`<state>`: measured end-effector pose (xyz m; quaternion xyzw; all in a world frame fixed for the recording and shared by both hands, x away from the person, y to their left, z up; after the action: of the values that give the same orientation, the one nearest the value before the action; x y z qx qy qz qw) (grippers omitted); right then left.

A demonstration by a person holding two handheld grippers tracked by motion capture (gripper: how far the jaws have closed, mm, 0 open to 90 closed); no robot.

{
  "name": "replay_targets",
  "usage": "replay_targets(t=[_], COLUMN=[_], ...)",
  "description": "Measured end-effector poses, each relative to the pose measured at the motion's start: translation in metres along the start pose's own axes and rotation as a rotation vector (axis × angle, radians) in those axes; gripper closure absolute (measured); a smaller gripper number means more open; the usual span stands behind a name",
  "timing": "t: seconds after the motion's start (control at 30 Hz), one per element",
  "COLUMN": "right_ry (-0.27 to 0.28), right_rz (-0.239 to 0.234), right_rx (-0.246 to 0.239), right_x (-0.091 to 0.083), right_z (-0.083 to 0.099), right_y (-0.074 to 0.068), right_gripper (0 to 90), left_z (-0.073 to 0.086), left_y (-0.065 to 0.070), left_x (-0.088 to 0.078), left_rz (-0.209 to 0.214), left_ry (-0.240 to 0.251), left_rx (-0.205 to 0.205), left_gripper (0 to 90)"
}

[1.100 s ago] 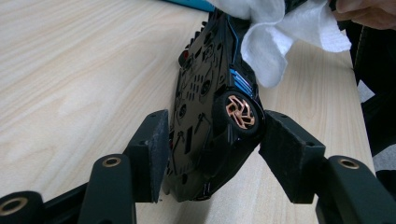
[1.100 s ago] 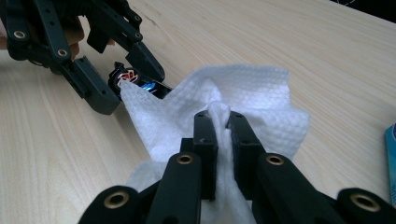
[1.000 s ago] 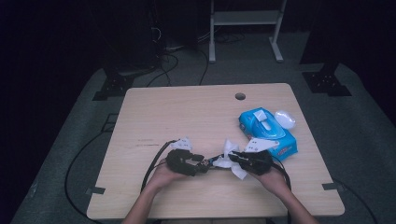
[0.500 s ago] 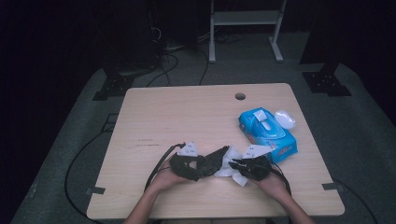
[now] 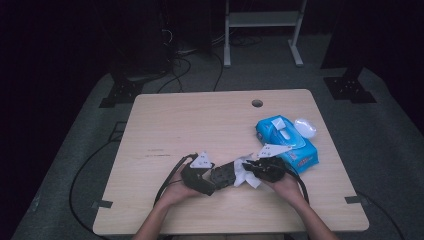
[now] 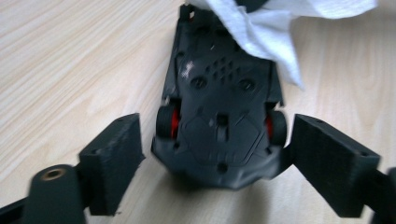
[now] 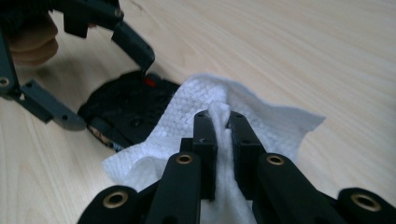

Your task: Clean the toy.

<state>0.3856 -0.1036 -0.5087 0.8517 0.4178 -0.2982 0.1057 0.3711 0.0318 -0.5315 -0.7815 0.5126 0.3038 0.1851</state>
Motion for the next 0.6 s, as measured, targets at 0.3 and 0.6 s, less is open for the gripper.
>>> replay_targets(t=[0.3,0.6], right_ry=[0.005,0.010], right_rz=[-0.012,-0.098], right_rx=[0.023,-0.001], right_x=[0.000,0.020], right_z=[0.006,-0.007], right_y=[-0.003,-0.037], right_gripper=[82.5,82.3], left_z=[0.007,0.007], left_y=[0.005,0.006], left_x=[0.013,0.014], left_rz=[0.026,-0.012], left_ry=[-0.069,-0.068], left_rx=[0.024,0.060], left_gripper=[17.8,23.7])
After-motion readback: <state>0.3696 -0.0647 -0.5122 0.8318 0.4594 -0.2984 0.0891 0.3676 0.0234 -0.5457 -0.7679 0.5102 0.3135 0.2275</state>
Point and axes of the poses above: each handheld gripper's, and its own axes: x roughly forward along the jaws, z roughly out of its underside, y roughly to its right, the point moved 10 cm from there along x, roughly forward along the jaws, and after that the axes turned 1 degree about -y, right-handed, at the moved point
